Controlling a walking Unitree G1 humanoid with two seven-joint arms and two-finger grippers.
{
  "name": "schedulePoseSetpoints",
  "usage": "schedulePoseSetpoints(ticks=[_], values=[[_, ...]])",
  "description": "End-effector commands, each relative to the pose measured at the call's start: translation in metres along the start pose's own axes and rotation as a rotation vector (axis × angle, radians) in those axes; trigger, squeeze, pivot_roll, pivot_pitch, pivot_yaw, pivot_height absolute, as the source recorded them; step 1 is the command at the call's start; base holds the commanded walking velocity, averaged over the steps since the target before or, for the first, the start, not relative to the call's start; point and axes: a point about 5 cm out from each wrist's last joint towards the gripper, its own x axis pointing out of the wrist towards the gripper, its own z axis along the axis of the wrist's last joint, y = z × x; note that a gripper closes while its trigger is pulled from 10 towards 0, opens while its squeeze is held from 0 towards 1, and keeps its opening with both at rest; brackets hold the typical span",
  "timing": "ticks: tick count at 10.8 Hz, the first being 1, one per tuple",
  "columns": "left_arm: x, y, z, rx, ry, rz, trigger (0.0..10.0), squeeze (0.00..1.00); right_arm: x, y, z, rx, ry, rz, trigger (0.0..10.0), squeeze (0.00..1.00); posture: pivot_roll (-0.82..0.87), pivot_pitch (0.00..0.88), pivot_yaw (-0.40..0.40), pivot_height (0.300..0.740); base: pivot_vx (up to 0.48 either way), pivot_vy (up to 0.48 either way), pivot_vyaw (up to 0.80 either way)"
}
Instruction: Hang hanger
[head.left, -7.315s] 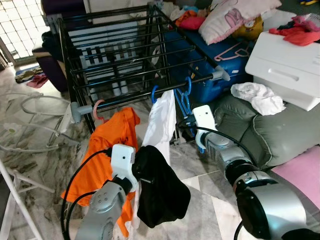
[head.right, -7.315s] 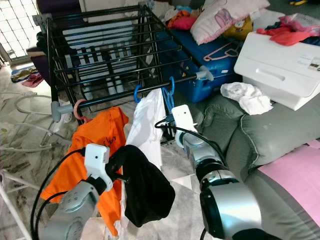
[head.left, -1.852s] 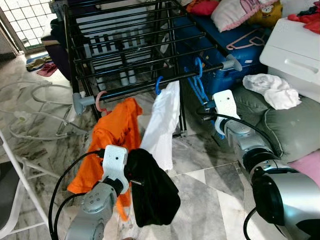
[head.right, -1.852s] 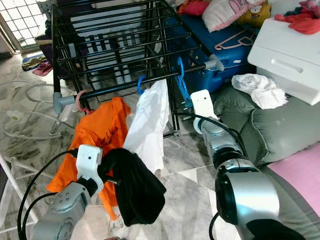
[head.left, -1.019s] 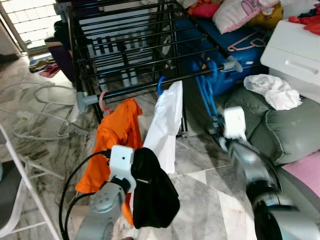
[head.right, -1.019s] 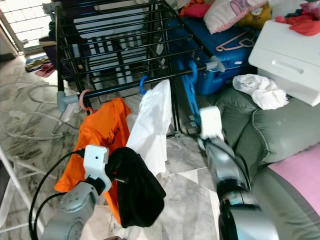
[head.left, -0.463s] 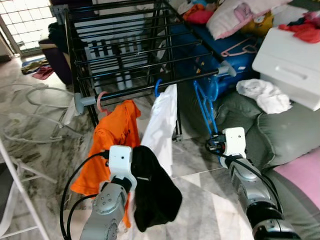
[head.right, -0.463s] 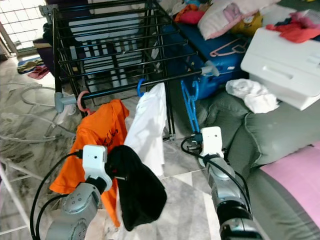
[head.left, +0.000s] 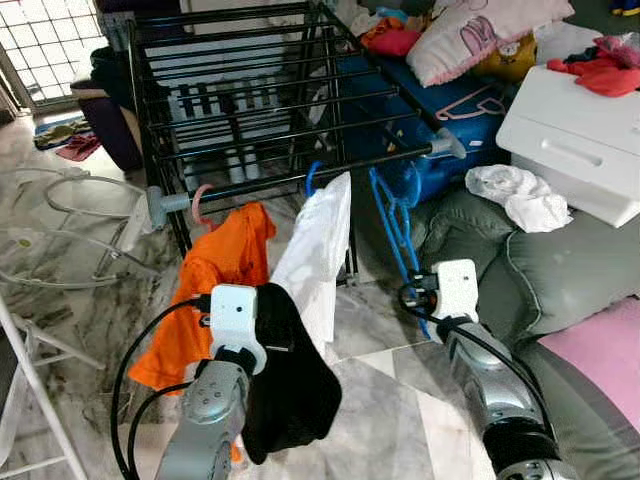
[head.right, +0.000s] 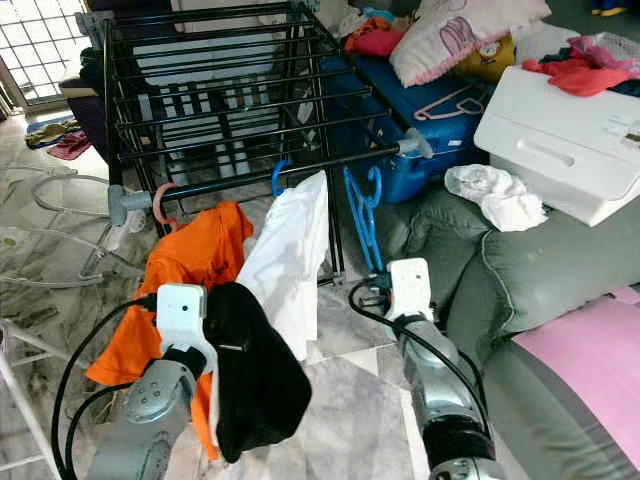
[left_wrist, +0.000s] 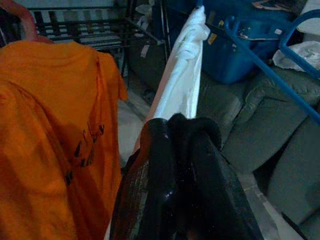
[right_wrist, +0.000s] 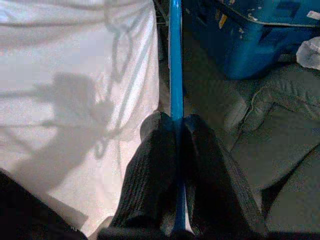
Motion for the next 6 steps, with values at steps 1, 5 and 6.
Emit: schedulePoseSetpoints(ticks=[1, 5, 6], values=[[0.0004, 0.0003, 0.0111, 0.012, -0.058, 0.002, 10.0, 0.0, 0.0016, 0.0035, 0.0059, -0.001, -0.012, 0.009, 10.0, 0.0, 0.02, 0.0, -0.036, 0.74, 0.0, 0.0, 0.0], [-0.0023, -0.0023, 0.008, 0.01, -0.04, 0.01, 10.0, 0.0, 0.0031, 0.009, 0.0125, 0.014, -0.015, 0.023, 10.0, 0.0, 0.02, 0.0, -0.039, 0.74, -0.213, 0.0, 0.0], [-0.0027, -0.002, 0.0077, 0.009, -0.037, 0.013, 10.0, 0.0, 0.0023, 0.0099, 0.0119, 0.014, -0.013, 0.024, 10.0, 0.0, 0.02, 0.0, -0.04, 0.74, -0.356, 0.0, 0.0]])
